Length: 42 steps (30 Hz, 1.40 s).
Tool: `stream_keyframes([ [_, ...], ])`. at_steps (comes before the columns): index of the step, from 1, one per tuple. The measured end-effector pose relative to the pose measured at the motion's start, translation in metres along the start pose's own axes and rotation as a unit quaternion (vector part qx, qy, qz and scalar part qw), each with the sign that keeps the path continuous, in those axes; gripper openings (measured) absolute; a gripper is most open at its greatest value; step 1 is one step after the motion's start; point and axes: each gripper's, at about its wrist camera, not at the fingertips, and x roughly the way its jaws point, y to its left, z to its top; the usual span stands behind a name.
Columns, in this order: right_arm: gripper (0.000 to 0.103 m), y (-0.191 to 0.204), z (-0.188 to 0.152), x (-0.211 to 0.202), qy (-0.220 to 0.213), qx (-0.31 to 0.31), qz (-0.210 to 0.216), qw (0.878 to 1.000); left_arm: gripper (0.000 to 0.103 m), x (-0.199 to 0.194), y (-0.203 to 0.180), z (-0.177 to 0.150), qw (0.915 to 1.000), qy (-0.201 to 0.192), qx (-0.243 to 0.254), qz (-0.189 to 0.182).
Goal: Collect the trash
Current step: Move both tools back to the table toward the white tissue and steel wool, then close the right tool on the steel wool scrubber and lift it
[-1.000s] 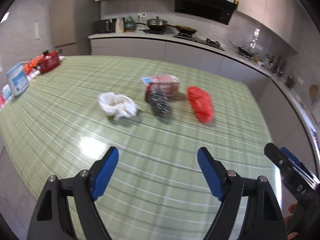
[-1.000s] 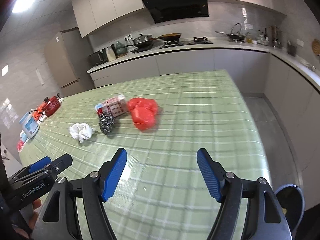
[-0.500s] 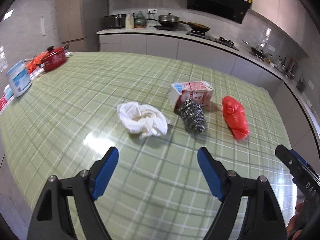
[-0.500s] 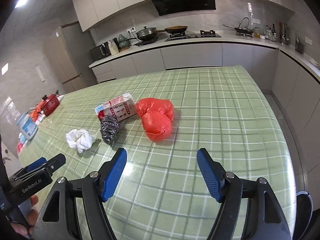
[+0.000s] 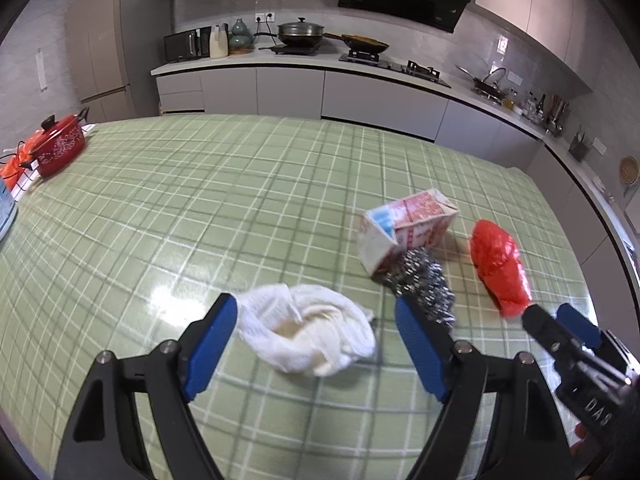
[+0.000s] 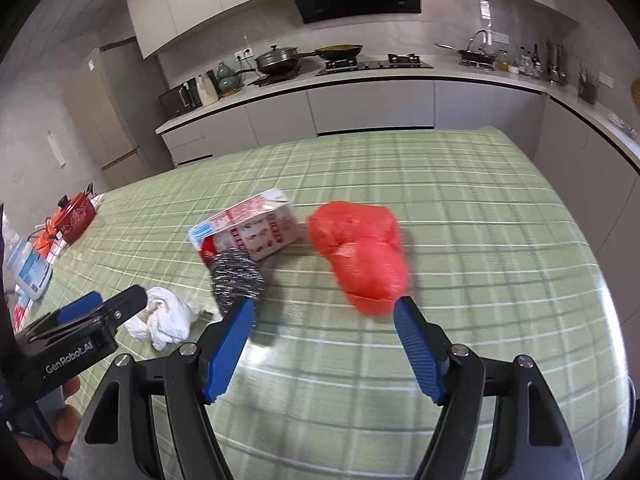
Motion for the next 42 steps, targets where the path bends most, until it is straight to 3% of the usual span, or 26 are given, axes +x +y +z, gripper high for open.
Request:
stream_keyframes([
  [18, 0.074, 0.063, 0.001, 0.078, 0.041, -0.050, 0.045, 0.997, 0.082, 0.017, 0.029, 0.011, 1.0000, 0.008, -0.004, 0.003],
  [23, 0.056, 0.062, -0.001, 0.087, 0.051, -0.047, 0.051, 0.996, 0.082, 0.018, 0.030, 0.011, 1.0000, 0.009, -0.003, 0.002],
  [26, 0.047, 0.058, -0.003, 0.088, 0.052, -0.039, 0.052, 0.997, 0.082, 0.018, 0.028, 0.010, 1.0000, 0.009, 0.000, -0.001],
  [32, 0.041, 0.049, -0.005, 0.080, 0.047, -0.026, 0.049, 0.997, 0.082, 0.017, 0.018, 0.004, 0.9998, 0.011, 0.015, -0.008],
  [42, 0.042, 0.022, -0.018, 0.055, 0.040, -0.006, 0.019, 0.999, 0.082, 0.016, -0.009, -0.007, 0.9987, 0.010, 0.045, -0.023],
])
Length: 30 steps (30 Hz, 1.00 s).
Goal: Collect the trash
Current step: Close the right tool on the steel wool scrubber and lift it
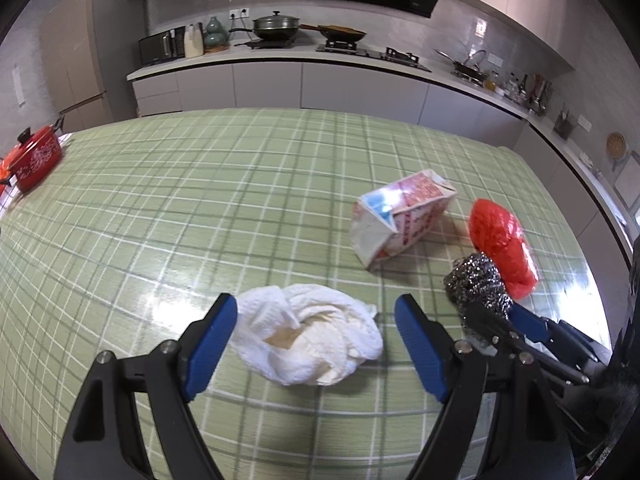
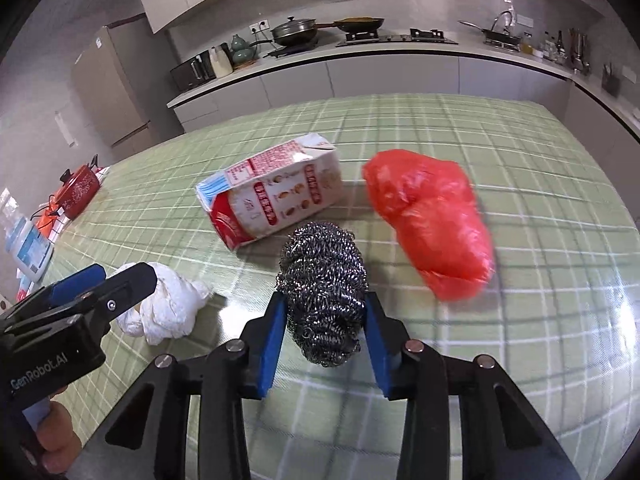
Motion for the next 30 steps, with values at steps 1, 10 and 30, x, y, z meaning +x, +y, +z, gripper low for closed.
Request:
stream_keyframes([
  [1, 0.043, -0.002, 0.000, 0.000, 0.001, 0.003, 0.000, 1.000, 0.082, 0.000, -0.002, 0.000, 1.0000, -0.001, 0.003, 0.000],
  [10, 0.041, -0.002, 0.000, 0.003, 0.005, 0.012, -0.003, 1.000, 0.082, 0.001, -0.013, 0.001, 0.9995, -0.004, 0.029, -0.010],
  [30, 0.039, -0.023, 0.022, -0.057, -0.079, 0.070, -0.105, 0.989, 0.082, 0.003, -0.043, 0.025, 0.9976, -0.021, 0.054, -0.037],
])
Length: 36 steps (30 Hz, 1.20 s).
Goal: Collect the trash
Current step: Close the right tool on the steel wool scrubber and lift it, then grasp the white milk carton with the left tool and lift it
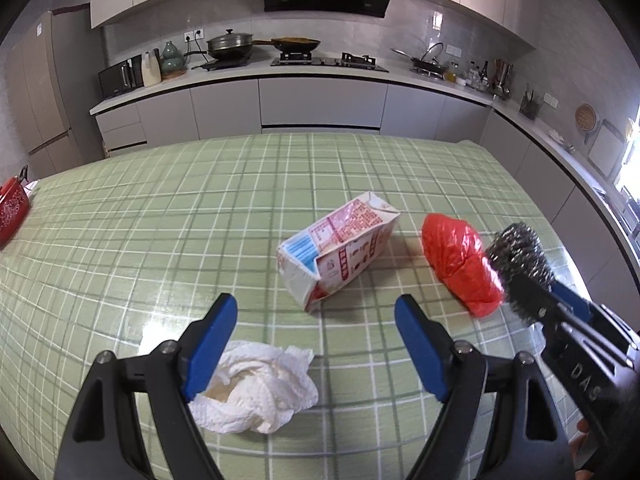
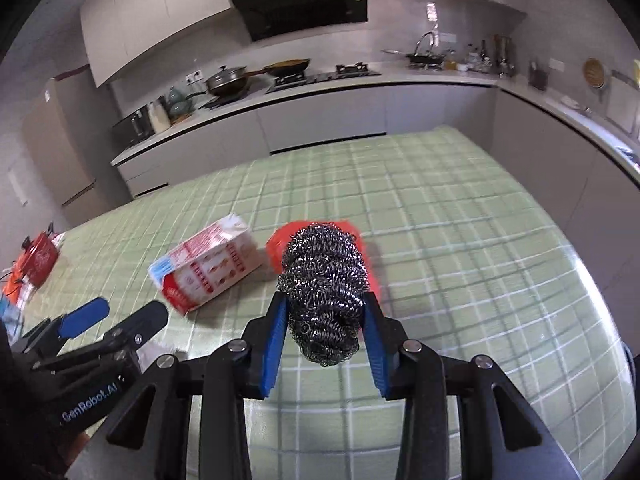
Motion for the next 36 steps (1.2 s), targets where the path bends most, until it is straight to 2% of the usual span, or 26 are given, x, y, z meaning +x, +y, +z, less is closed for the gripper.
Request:
stream_keyframes([
  [12, 0.039, 0.007, 0.024, 0.017, -0.016, -0.003, -0.017, 1.000, 0.082, 0.018, 0.007, 0.018, 1.0000, -0.003, 0.004, 0.007],
  [16, 0.038, 0.006, 0.030, 0.023, -0.024, 0.002, -0.037, 0.999, 0.082, 0.022, 0.009, 0.022, 0.9999, -0.006, 0.010, 0.012],
  [22, 0.038, 0.003, 0.031, 0.026, -0.034, 0.009, -0.058, 0.998, 0.082, 0.034, 0.004, 0.029, 0.9994, 0.000, 0.033, 0.009],
  [32, 0.038, -0.004, 0.030, 0.033, -0.024, 0.015, -0.058, 0.998, 0.082, 0.063, -0.006, 0.030, 0.9967, 0.031, 0.075, -0.009],
  [33, 0.038, -0.005, 0.030, 0.034, -0.023, 0.016, -0.057, 0.998, 0.081, 0.063, -0.005, 0.028, 0.9967, 0.030, 0.075, -0.011],
  [36, 0.038, -0.008, 0.030, 0.036, -0.020, 0.020, -0.056, 0.998, 0.059, 0.061, -0.006, 0.025, 0.9970, 0.027, 0.069, -0.022],
])
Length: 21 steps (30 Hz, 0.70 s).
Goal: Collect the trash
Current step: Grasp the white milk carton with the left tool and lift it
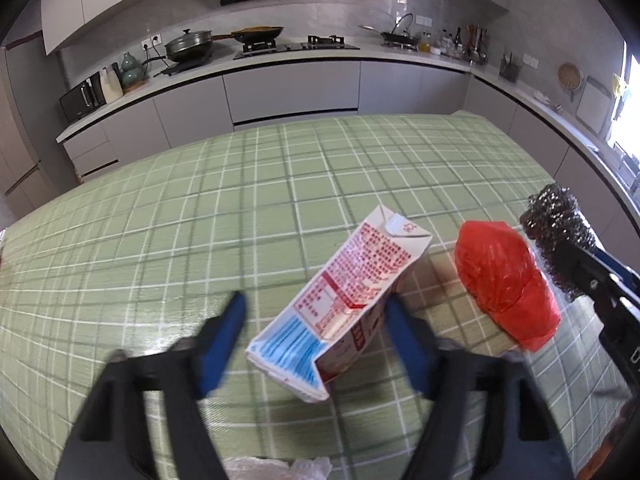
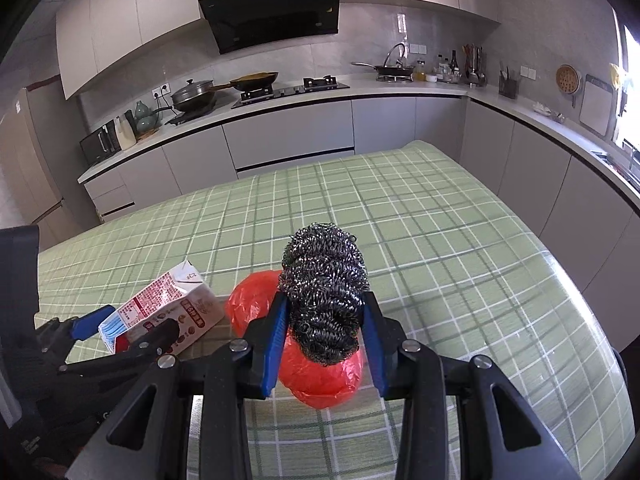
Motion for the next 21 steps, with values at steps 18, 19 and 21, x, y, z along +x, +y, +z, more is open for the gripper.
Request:
stream_keyframes([
  [18, 0.038, -0.006, 0.000, -0.001, 0.002, 0.005, 0.010, 1.000, 0.046, -0.028, -0.021, -0.024, 0.9986, 0.002, -0.041, -0.033],
  [19, 0.038, -0.006, 0.000, -0.001, 0.001, 0.005, 0.010, 1.000, 0.065, -0.026, -0.021, -0.022, 0.9989, 0.003, -0.041, -0.025],
  [21, 0.038, -0.006, 0.000, -0.002, -0.001, 0.005, 0.011, 1.000, 0.072, -0.022, -0.019, -0.017, 0.9989, -0.005, -0.044, -0.013],
])
